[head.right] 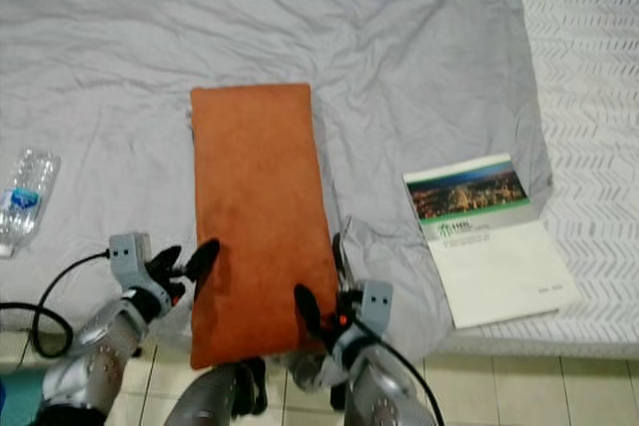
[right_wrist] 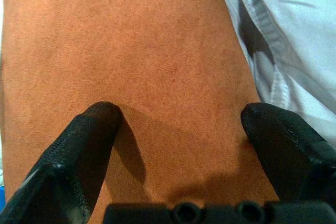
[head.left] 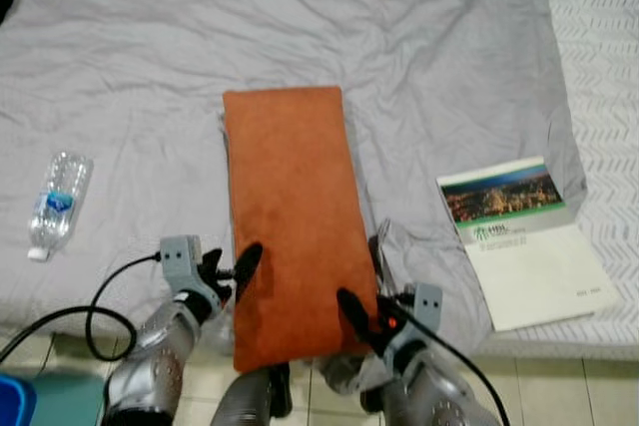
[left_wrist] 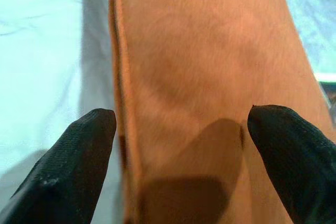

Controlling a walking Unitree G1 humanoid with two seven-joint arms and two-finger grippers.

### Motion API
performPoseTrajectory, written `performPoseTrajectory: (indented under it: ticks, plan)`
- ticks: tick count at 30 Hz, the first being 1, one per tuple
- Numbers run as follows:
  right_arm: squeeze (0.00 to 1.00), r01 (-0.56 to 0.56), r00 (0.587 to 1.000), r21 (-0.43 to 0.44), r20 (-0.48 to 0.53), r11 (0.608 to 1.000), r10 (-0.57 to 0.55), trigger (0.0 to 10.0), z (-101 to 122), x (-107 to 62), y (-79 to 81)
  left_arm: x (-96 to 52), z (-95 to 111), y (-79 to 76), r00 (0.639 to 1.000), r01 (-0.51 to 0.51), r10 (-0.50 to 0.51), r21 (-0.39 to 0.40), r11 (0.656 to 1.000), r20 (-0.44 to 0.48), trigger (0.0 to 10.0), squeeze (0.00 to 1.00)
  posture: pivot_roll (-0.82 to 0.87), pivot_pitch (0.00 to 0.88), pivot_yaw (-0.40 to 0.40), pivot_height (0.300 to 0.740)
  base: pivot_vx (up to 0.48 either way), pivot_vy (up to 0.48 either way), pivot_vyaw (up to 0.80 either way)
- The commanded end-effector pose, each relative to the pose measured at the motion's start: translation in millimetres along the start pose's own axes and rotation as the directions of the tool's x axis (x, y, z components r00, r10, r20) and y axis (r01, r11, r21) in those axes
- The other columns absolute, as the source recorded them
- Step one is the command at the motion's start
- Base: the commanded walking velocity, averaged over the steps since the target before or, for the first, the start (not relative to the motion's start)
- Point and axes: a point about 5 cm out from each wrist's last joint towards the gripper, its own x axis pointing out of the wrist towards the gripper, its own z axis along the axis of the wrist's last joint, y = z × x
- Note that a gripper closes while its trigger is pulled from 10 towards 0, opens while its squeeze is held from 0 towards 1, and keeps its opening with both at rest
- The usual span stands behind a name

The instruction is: Clean up the room

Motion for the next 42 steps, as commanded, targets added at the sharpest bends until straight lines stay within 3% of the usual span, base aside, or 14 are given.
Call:
performPoseTrajectory:
  ticks: [1,6,10,19,23,27,28,29,30,37,42]
  plan:
    - [0.0,-0.032,0.997,0.079,-0.064,0.996,0.037,10.0,-26,6.1,25.9,-0.9,-19,6.0,0.997,-0.049,0.047,-0.035,0.998,-0.054,10.0,0.0,-0.07,0.513,-0.002,0.74,0.0,0.0,0.0]
    - [0.0,-0.037,0.996,0.077,-0.075,0.996,0.043,10.0,-30,8.6,29.2,4.1,-30,6.6,0.992,-0.092,0.087,-0.051,0.994,-0.087,10.0,0.0,-0.08,0.525,-0.008,0.74,0.0,0.0,0.0]
    - [0.0,-0.041,0.995,0.076,-0.091,0.996,0.048,10.0,-35,8.5,29.7,-3.0,-43,16.9,0.978,-0.182,0.16,-0.167,0.969,-0.136,10.0,0.0,-0.08,0.54,-0.005,0.74,0.0,0.0,0.0]
    - [0.0,-0.037,0.993,0.065,-0.111,0.997,0.044,10.0,-40,8.2,26.0,-14.0,-52,29.2,0.959,-0.242,0.198,-0.221,0.945,-0.204,10.0,0.0,-0.05,0.541,-0.005,0.74,0.0,0.0,0.0]
    - [0.0,-0.033,0.993,0.062,-0.115,0.998,0.04,10.0,-40,9.4,24.0,-7.8,-51,18.5,0.984,-0.135,0.098,-0.267,0.954,-0.145,10.0,0.0,-0.05,0.545,-0.016,0.74,0.0,0.0,0.0]
    - [0.0,-0.028,0.991,0.051,-0.132,0.998,0.034,10.0,-42,10.3,22.1,-1.2,-62,13.4,0.976,-0.148,0.101,-0.247,0.958,-0.193,10.0,0.0,-0.05,0.549,-0.021,0.74,0.0,0.0,0.0]
    - [0.0,-0.022,0.991,0.036,-0.13,0.999,0.027,0.0,-42,10.6,20.4,0.7,-65,11.8,0.975,-0.141,0.089,-0.253,0.957,-0.204,10.0,0.0,-0.05,0.55,-0.021,0.74,0.0,0.0,0.0]
    - [0.0,-0.022,0.991,0.036,-0.13,0.999,0.027,0.0,-42,10.6,20.4,0.7,-65,11.8,0.975,-0.141,0.089,-0.253,0.957,-0.204,10.0,0.0,-0.05,0.55,-0.021,0.74,0.0,0.0,0.0]
    - [0.0,-0.02,0.992,0.035,-0.126,0.999,0.025,0.0,-42,10.9,20.1,1.1,-66,11.0,0.972,-0.142,0.09,-0.239,0.961,-0.216,0.0,0.0,-0.06,0.551,-0.02,0.74,0.0,0.0,0.0]
    - [0.0,-0.001,0.994,0.011,-0.112,1.0,0.002,0.0,-40,11.5,12.9,-5.9,-79,15.6,0.956,-0.143,0.097,-0.15,0.978,-0.276,0.0,0.0,-0.05,0.538,-0.013,0.74,0.0,0.0,0.0]
    - [0.0,0.031,0.993,0.02,-0.111,0.999,-0.029,0.0,-40,9.8,4.3,-9.0,-80,17.2,0.963,-0.129,0.086,-0.155,0.979,-0.257,0.0,0.0,-0.05,0.529,-0.013,0.74,0.0,0.0,0.0]
